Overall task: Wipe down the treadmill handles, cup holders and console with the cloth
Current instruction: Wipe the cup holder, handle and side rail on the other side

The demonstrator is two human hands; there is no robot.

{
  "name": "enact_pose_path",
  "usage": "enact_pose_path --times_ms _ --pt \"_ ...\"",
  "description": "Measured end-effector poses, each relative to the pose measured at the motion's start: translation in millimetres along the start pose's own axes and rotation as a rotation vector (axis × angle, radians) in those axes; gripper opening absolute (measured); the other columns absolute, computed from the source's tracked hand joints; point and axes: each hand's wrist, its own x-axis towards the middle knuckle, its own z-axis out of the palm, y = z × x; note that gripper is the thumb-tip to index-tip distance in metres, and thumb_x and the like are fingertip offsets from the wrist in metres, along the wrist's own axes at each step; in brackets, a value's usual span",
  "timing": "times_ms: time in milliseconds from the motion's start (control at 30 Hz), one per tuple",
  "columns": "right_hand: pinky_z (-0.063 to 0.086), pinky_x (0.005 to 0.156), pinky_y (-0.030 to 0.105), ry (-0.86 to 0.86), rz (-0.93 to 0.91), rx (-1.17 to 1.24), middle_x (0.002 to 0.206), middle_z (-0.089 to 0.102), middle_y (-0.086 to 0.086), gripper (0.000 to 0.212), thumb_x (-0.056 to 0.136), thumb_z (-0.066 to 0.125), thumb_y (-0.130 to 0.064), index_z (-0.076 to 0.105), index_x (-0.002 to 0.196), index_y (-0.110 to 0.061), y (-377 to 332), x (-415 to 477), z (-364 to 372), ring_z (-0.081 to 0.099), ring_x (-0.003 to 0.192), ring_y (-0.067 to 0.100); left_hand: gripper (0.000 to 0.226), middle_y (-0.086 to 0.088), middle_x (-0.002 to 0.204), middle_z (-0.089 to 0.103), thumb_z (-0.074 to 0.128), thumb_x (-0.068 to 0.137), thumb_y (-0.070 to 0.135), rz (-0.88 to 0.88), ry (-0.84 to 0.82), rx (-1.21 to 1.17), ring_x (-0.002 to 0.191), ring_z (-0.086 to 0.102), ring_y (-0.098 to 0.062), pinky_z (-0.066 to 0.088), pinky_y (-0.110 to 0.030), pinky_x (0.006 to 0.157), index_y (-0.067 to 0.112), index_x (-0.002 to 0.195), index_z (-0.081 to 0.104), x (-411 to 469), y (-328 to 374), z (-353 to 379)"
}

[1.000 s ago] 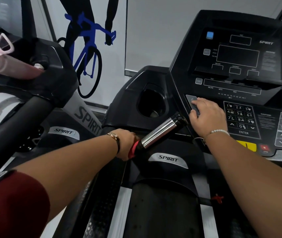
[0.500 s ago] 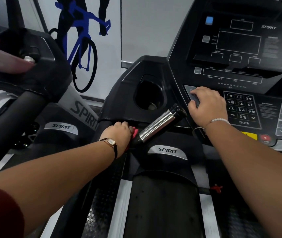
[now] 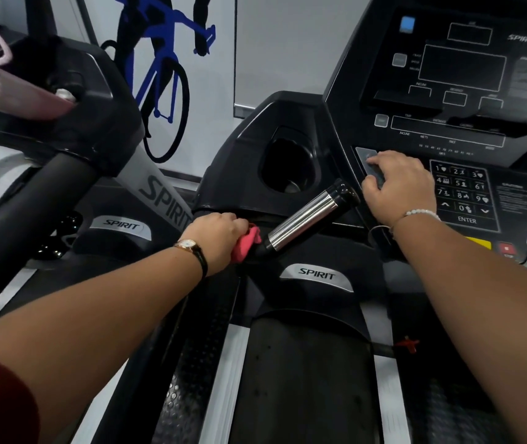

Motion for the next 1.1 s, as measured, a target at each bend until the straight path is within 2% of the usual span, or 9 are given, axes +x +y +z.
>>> enact_pose_path --times_ms 100,200,333,433,533,633,733,1000,1100 --pt "0.040 0.095 0.046 0.002 -0.020 -0.011 0.122 0.060 0.001 0.038 0.082 0.047 -0.028 0.061 0.116 -0.019 0 0 -1 0.052 0.111 0.028 0.011 0.005 0.088 0.050 0.050 0.091 0.030 -0.005 0.110 -0.075 0.088 0.057 -0.021 0.046 -0.032 0.071 0.022 0.098 0.052 -6 3 6" --pt "0.041 0.095 0.046 -0.004 -0.015 -0.004 0.123 0.060 0.003 0.038 0.083 0.047 -0.026 0.061 0.117 -0.018 -1 0 -2 0.052 0.111 0.030 0.022 0.003 0.086 0.048 0.039 0.094 0.035 -0.068 0.170 -0.170 0.085 0.052 -0.021 0.043 -0.034 0.074 0.018 0.093 0.052 -11 11 5" --pt "0.038 0.103 0.045 -0.059 -0.022 0.009 0.130 0.058 0.005 0.037 0.087 0.047 -0.024 0.061 0.121 -0.017 2 -3 -2 0.050 0.119 0.029 0.010 0.008 0.086 0.039 0.051 0.087 0.028 -0.057 0.162 -0.162 0.090 0.052 -0.023 0.043 -0.032 0.077 0.020 0.093 0.046 -13 12 16" --pt "0.035 0.102 0.033 -0.212 0.183 0.334 0.126 0.060 0.005 0.031 0.095 0.039 -0.030 0.067 0.103 -0.019 -11 10 -17 0.050 0.118 0.024 0.032 0.004 0.102 0.045 0.058 0.082 0.028 -0.049 0.061 -0.069 0.100 0.047 -0.020 0.038 -0.027 0.086 0.020 0.111 0.046 -14 13 14" --pt "0.040 0.100 0.039 -0.355 0.247 0.731 0.107 0.068 0.008 0.039 0.097 0.033 -0.035 0.068 0.090 -0.019 -59 12 -39 0.057 0.106 0.025 0.050 0.000 0.120 0.046 0.057 0.082 0.035 -0.016 0.026 0.046 0.108 0.044 -0.020 0.034 -0.026 0.094 0.018 0.126 0.040 -16 16 7" --pt "0.045 0.089 0.037 -0.489 -0.041 0.392 0.104 0.066 0.006 0.040 0.097 0.038 -0.040 0.067 0.106 -0.014 -96 -3 -38 0.058 0.100 0.026 0.052 -0.002 0.125 0.044 0.049 0.085 0.034 0.021 -0.010 0.095 0.113 0.043 -0.021 0.032 -0.027 0.100 0.017 0.132 0.036 -17 15 7" --pt "0.044 0.070 0.032 -0.375 -0.090 -0.001 0.088 0.066 0.000 0.035 0.092 0.042 -0.044 0.067 0.093 -0.019 -99 -9 -29 0.060 0.088 0.023 0.056 -0.004 0.128 0.043 0.051 0.081 0.030 0.027 -0.031 0.029 0.112 0.043 -0.024 0.036 -0.032 0.100 0.018 0.133 0.035 -16 13 9" --pt "0.037 0.066 0.031 -0.398 0.000 -0.195 0.090 0.062 0.008 0.027 0.089 0.044 -0.032 0.062 0.088 -0.011 -110 -10 -36 0.052 0.081 0.025 0.049 -0.006 0.128 0.046 0.049 0.087 0.035 0.040 0.017 -0.206 0.113 0.044 -0.030 0.036 -0.037 0.100 0.026 0.134 0.040 -13 4 9" --pt "0.041 0.073 0.034 -0.426 -0.025 -0.241 0.100 0.061 0.012 0.036 0.093 0.041 -0.035 0.063 0.096 -0.007 -115 -15 -39 0.055 0.095 0.029 0.039 -0.008 0.121 0.051 0.046 0.088 0.030 0.074 0.050 -0.327 0.108 0.049 -0.035 0.040 -0.045 0.097 0.022 0.126 0.050 -13 -5 12"
